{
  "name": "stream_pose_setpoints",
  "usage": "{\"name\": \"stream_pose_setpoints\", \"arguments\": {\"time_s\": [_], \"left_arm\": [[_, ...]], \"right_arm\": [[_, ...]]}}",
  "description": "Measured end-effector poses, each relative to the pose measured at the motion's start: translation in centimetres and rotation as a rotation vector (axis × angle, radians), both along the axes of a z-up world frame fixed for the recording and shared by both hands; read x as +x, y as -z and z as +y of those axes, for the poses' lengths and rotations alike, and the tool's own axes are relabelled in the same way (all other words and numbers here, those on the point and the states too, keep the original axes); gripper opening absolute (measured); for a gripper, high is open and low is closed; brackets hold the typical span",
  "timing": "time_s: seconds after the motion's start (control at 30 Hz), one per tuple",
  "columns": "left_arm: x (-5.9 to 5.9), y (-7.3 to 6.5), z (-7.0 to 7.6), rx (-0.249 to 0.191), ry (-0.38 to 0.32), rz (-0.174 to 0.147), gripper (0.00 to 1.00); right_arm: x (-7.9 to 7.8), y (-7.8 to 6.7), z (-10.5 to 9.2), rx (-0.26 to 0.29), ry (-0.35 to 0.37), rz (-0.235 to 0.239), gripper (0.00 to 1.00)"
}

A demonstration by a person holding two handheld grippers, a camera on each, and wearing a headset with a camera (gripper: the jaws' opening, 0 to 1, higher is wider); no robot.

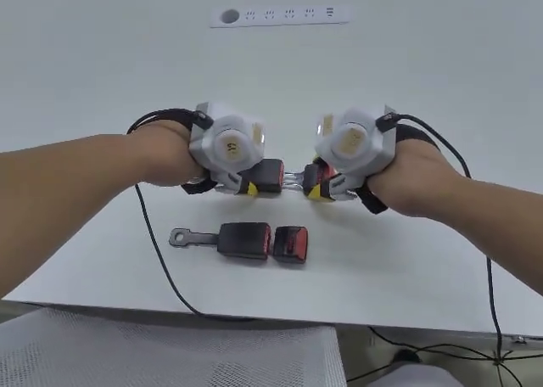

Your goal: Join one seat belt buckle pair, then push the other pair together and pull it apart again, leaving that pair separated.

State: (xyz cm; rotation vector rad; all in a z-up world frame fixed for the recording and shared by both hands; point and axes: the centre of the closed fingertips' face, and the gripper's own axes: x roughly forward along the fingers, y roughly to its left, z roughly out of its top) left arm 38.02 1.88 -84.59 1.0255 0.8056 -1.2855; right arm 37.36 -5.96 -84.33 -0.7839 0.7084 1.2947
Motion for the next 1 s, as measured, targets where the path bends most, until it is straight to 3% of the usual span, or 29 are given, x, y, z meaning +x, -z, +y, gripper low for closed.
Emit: {"name": "stream_pose_setpoints", "arguments": {"time_s": [0.27,0.6,1.0], "left_arm": [[-0.1,-0.2,0.0,-0.008,-0.006,0.000,0.33],[-0.2,-0.3,-0.1,-0.005,-0.015,0.004,0.34],[-0.2,-0.2,-0.1,0.009,-0.020,0.011,0.34]], "right_arm": [[-0.1,0.0,-3.3,-0.037,0.032,-0.004,0.32],[-1.6,-0.3,-8.3,-0.089,0.065,0.018,0.32],[-1.6,-0.2,-11.1,-0.151,0.058,0.008,0.33]]}}
